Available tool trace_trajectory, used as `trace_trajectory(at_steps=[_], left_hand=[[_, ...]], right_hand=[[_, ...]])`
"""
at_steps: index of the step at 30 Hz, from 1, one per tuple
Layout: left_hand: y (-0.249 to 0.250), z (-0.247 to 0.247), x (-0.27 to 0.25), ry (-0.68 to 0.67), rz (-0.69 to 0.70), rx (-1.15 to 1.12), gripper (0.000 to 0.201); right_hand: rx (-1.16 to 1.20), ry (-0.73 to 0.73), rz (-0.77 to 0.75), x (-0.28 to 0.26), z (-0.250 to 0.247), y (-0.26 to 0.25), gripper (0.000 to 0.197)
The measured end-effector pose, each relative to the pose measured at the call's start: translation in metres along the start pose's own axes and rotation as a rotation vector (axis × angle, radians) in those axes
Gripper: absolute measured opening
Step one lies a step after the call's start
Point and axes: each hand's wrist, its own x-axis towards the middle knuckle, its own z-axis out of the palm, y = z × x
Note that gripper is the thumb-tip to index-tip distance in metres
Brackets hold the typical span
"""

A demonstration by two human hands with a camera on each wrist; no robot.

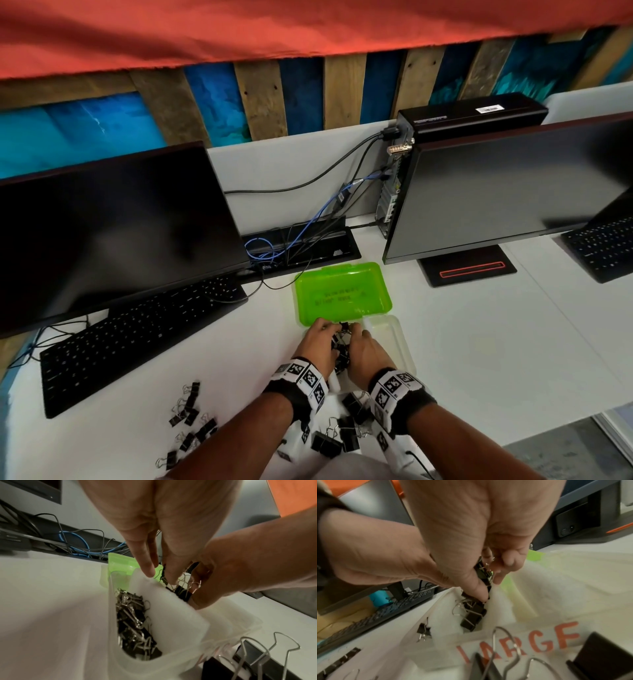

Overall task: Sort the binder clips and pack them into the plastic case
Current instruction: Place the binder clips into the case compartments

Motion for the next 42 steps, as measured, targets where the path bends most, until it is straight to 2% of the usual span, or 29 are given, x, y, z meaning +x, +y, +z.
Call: trace_trajectory(at_steps=[2,5,9,16,19,22,27,30,33,36,39,42], left_hand=[[-0.001,-0.001,0.002,0.001,0.004,0.000,0.045],[-0.001,0.000,0.003,0.004,-0.003,-0.013,0.030],[0.000,0.002,0.001,0.050,-0.017,-0.050,0.016],[-0.004,0.001,-0.006,0.036,0.026,-0.128,0.041],[-0.006,-0.001,-0.008,0.027,0.103,-0.023,0.051],[-0.011,-0.001,-0.009,0.031,0.142,0.162,0.049],[-0.013,-0.001,-0.012,-0.040,0.124,0.233,0.038],[-0.011,-0.005,-0.011,-0.059,0.162,0.377,0.034],[-0.005,-0.007,-0.010,-0.055,0.136,0.476,0.029],[0.001,-0.009,-0.012,-0.047,0.099,0.469,0.028],[0.001,-0.010,-0.016,-0.013,0.095,0.370,0.028],[-0.006,-0.008,-0.018,-0.025,0.137,0.346,0.049]], right_hand=[[-0.036,-0.012,-0.031,-0.002,-0.001,0.000,0.048],[-0.145,-0.028,-0.088,-0.008,0.003,-0.004,0.056],[-0.152,0.024,-0.141,-0.008,0.011,-0.009,0.060],[0.102,0.073,-0.064,-0.011,0.000,-0.014,0.060],[0.132,0.059,-0.028,-0.005,0.011,-0.013,0.062],[0.134,-0.007,0.003,-0.008,0.015,-0.015,0.060],[0.116,-0.039,0.026,-0.015,0.016,-0.015,0.062],[0.096,-0.035,0.034,-0.015,0.016,-0.015,0.057],[0.099,-0.007,0.034,-0.015,0.017,-0.017,0.050],[0.130,0.029,0.041,-0.015,0.019,-0.018,0.048],[0.185,0.033,0.037,-0.015,0.022,-0.020,0.042],[0.213,0.036,0.012,-0.014,0.025,-0.020,0.047]])
